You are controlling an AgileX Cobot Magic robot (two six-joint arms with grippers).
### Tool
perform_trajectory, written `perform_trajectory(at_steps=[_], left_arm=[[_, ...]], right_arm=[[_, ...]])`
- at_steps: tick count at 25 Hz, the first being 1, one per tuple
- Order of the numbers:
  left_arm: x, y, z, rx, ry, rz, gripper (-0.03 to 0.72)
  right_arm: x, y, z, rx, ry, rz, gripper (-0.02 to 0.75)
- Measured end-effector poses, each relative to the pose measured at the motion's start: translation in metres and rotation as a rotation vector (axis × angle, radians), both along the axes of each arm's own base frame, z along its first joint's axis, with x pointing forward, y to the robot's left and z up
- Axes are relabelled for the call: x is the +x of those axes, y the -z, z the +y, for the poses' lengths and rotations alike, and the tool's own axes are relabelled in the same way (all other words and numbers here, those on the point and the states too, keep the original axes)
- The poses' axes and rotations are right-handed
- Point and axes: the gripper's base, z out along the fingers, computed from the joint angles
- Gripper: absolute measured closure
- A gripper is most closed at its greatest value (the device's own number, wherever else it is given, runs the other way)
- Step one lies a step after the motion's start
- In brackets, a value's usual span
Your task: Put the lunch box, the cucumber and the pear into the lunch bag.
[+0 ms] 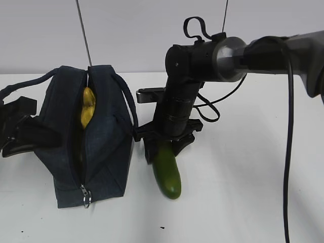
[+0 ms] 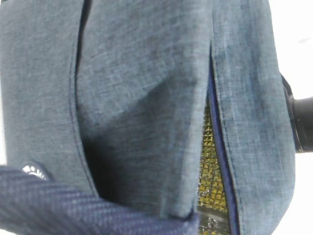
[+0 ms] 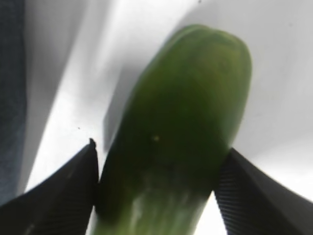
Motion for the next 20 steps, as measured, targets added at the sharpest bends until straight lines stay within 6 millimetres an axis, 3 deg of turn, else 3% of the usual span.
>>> perform_trajectory(at_steps=[3,5,16,20], left_arm=[[0.0,0.0,0.0,0.0,0.0,0.0,0.707],[0.0,0.0,0.0,0.0,0.0,0.0,0.707],[0.0,0.0,0.0,0.0,0.001,0.0,0.707],[0.0,0.0,0.0,-0.001,0.002,0.001,0.707]], right_arm=[[0.0,0.001,-0.002,-0.02,-0.011,0.001,0.281],[-0.001,0.001,-0.003,-0.037,-0.021,-0.002,0.297],[0.001,-0.002,-0.013,-0.135,-0.068,-0.023,0.31],[0.004,-0.019,-0.023,-0.178,-0.078,-0.081,0.31]])
